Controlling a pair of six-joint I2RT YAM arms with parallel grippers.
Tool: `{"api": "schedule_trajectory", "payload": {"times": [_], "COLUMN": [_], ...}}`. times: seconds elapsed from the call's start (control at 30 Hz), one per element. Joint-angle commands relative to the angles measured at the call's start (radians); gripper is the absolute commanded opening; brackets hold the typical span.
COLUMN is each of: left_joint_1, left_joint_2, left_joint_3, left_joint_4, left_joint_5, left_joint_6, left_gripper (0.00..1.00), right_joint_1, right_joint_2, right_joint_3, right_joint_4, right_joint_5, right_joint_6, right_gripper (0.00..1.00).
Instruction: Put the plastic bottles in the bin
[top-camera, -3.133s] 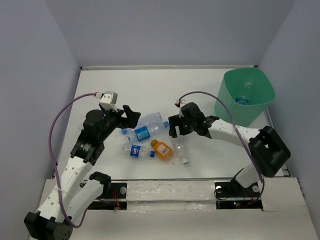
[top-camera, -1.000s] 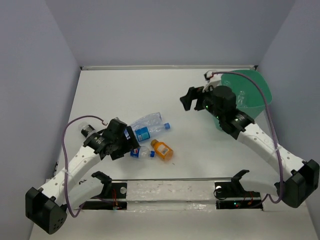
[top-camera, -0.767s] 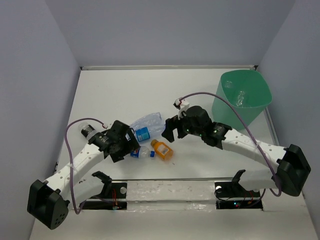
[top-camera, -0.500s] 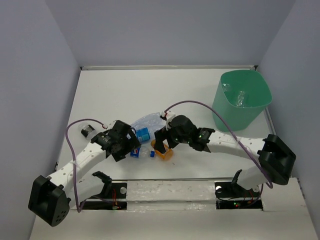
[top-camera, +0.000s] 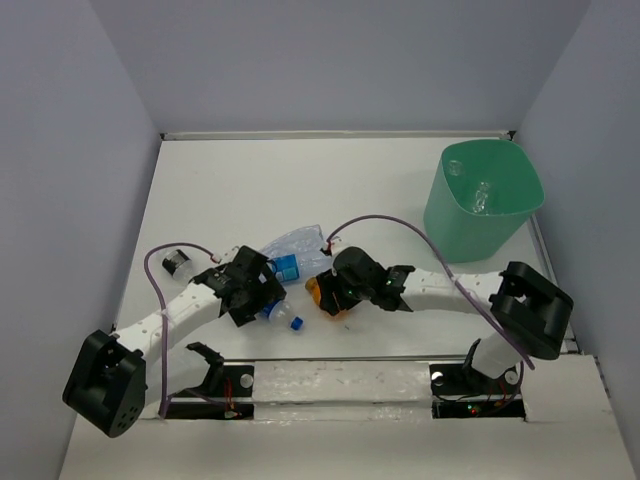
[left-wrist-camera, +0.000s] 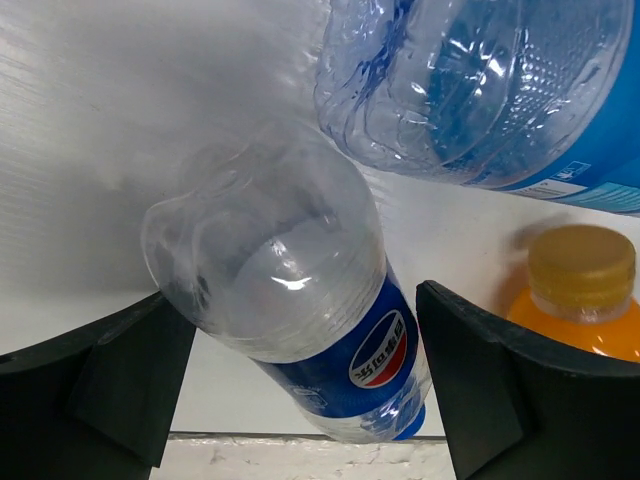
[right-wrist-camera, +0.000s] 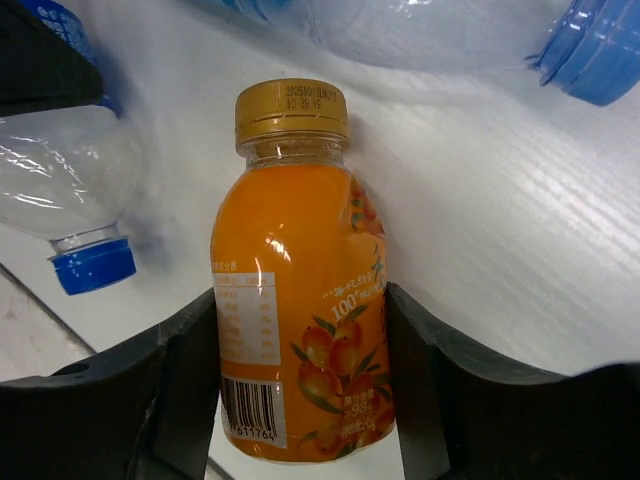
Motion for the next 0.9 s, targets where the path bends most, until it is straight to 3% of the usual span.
{"api": "schedule_trajectory", "payload": {"times": [0.0,0.1,0.27,0.33,0.47,0.5,0.57,0.63,0.67,0.87], "left_joint_1": [-0.007,-0.007,-0.007,-0.008,-0.012,-0.013,-0.015,-0.016,-0.018,-0.034], "left_joint_2": [0.011,0.006,-0.009,-0.02,-0.05,-0.061,-0.109,-0.162,-0.181,-0.319], "left_joint_3": [-0.021,-0.03,-0.056,-0.066,-0.076,-0.078,-0.086,-0.08,-0.073,0.043], "left_joint_4": [0.037,0.05,0.081,0.09,0.101,0.101,0.103,0.09,0.081,0.018], "left_joint_5": [-0.008,-0.01,-0.001,0.004,0.024,0.027,0.036,0.044,0.044,0.021], "left_joint_6": [0.003,0.015,0.028,0.032,0.058,0.066,0.072,0.081,0.086,0.124], "left_gripper": [0.99,0.99,0.99,0.91,0.76,0.67,0.6,0.54,0.54,0.51], "right_joint_1": [0.034,0.034,0.034,0.034,-0.008,-0.034,-0.189,-0.339,-0.483,-0.803], "right_joint_2": [-0.128,-0.277,-0.57,-0.63,-0.66,-0.643,-0.621,-0.58,-0.565,-0.45], "right_joint_3": [-0.018,-0.043,-0.009,0.072,0.261,0.301,0.384,0.436,0.477,0.488], "right_joint_4": [-0.018,-0.063,-0.186,-0.215,-0.217,-0.203,-0.128,-0.112,-0.109,-0.132], "right_joint_5": [0.034,0.008,0.11,0.211,0.626,0.676,0.736,0.703,0.64,0.505], "right_joint_6": [0.017,0.022,0.013,-0.033,-0.185,-0.263,-0.347,-0.383,-0.383,-0.294], "right_gripper": [0.52,0.42,0.39,0.37,0.36,0.36,0.36,0.36,0.36,0.35]}}
